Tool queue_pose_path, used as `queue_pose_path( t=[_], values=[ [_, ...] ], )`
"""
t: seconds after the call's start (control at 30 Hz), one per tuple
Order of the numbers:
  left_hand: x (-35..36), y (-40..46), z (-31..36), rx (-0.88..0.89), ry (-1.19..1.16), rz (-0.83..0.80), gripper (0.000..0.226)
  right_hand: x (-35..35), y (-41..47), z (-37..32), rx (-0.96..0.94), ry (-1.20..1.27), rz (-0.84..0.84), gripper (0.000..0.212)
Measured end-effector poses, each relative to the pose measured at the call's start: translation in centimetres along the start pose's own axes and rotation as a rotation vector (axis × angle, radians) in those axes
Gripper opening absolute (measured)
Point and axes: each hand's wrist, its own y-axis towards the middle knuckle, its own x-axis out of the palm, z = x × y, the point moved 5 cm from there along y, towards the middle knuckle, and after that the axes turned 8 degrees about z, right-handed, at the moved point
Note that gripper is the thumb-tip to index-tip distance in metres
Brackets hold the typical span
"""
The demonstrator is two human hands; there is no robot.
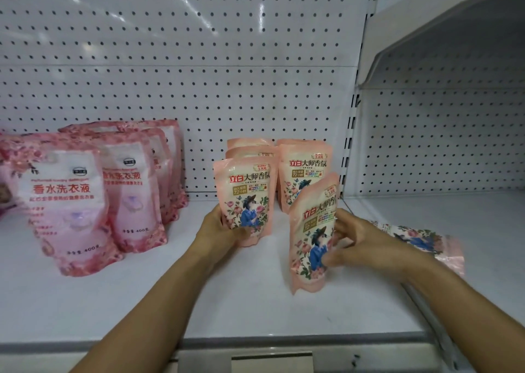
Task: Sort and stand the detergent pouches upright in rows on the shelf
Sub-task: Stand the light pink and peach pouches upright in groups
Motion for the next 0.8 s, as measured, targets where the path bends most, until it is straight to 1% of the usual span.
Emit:
queue_pose_path(
  t=[0.07, 0.13, 0.23, 0.3, 0.4, 0.53, 0.63, 0.7, 0.77, 0.8],
  values=[
    [-0.2, 0.0, -0.1, 0.000, 0.021, 0.010, 0.041, 1.5, 0.6, -0.3, -0.023, 0.059, 0.006, 0.047],
    [-0.3, 0.0, -0.2, -0.001, 0.027, 0.033, 0.038, 1.6, 1.5, -0.1, -0.012, 0.103, 0.087, 0.029],
    [-0.2, 0.5, -0.1, -0.005, 0.030, 0.077, 0.039, 0.0, 3.5, 0.7, 0.023, 0.139, 0.307, 0.022],
    [0.3, 1.2, 0.2, -0.017, 0.026, 0.089, 0.045, -0.8, 4.9, 1.0, 0.035, 0.157, 0.423, 0.022],
    [1.3, 2.1, 0.3, -0.008, 0.015, 0.104, 0.048, -0.9, 6.6, 1.4, 0.036, 0.121, 0.515, 0.024],
    [1.7, 2.7, -0.2, 0.055, 0.008, 0.154, 0.044, -0.1, 7.0, 1.4, -0.007, 0.172, 0.579, 0.028],
    [1.6, 3.2, -0.7, 0.075, 0.012, 0.167, 0.044, -0.1, 7.3, 1.7, -0.010, 0.180, 0.585, 0.029],
    [1.6, 3.2, -0.8, 0.089, 0.013, 0.166, 0.044, -0.3, 7.3, 2.3, 0.017, 0.101, 0.577, 0.034],
    [1.6, 3.1, -0.8, 0.110, 0.027, 0.161, 0.044, -0.8, 6.7, 2.7, 0.057, -0.085, 0.562, 0.046],
    [1.6, 3.1, -0.8, 0.120, 0.036, 0.159, 0.044, -1.6, 6.3, 2.7, 0.067, -0.216, 0.572, 0.052]
  ],
)
